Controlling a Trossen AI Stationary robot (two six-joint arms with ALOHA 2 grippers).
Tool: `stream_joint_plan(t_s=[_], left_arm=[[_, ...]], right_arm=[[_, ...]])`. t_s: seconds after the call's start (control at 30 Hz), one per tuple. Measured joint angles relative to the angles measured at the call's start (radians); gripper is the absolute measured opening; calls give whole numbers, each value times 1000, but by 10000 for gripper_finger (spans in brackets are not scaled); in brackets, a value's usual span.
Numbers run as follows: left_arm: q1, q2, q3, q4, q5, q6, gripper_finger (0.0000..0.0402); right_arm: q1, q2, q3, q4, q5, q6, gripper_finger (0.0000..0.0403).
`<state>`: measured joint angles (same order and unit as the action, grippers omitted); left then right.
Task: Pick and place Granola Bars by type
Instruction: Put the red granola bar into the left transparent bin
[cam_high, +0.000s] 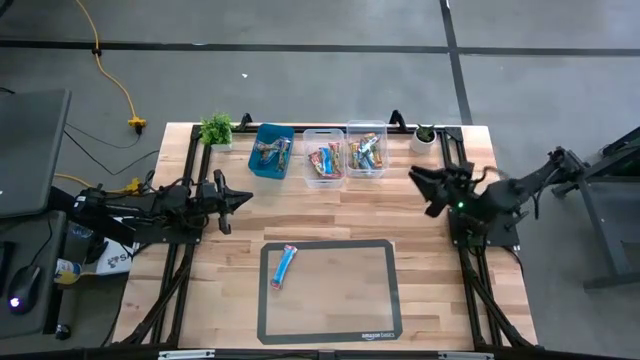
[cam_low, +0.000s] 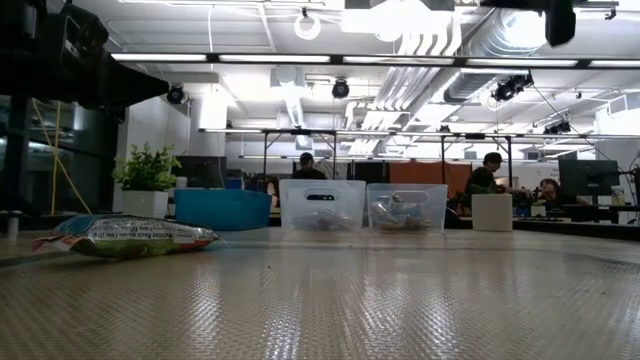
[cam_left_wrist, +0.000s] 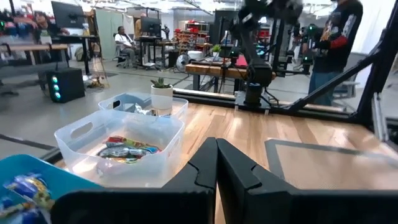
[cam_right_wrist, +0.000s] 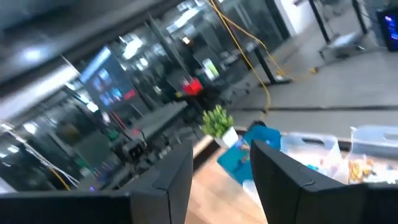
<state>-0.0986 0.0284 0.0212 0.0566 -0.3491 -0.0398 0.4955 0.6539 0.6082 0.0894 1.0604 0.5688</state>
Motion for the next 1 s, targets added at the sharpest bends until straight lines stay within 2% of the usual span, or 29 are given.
stream_joint_plan(t_s=[0.1, 0.2, 0.37, 0.47, 0.63, 0.87, 1.0], left_arm=[[0, 0, 0, 0, 0, -58, 0], [0, 0, 0, 0, 1, -109, 0], [0, 0, 0, 0, 1, -175, 0], [0, 0, 0, 0, 1, -194, 0], [0, 0, 0, -1, 1, -202, 0], [0, 0, 0, -11, -1, -202, 0], [0, 0, 0, -15, -2, -202, 0]], right_arm=[[-69, -139, -137, 137, -93, -104, 144], [-151, -271, -232, 175, -196, -151, 144], [-281, -441, -312, 150, -368, -192, 137], [-346, -507, -318, 33, -476, -170, 130], [-431, -552, -319, -177, -633, -98, 114], [-489, -550, -319, -254, -792, -115, 74], [-491, -550, -319, -302, -831, -134, 37]])
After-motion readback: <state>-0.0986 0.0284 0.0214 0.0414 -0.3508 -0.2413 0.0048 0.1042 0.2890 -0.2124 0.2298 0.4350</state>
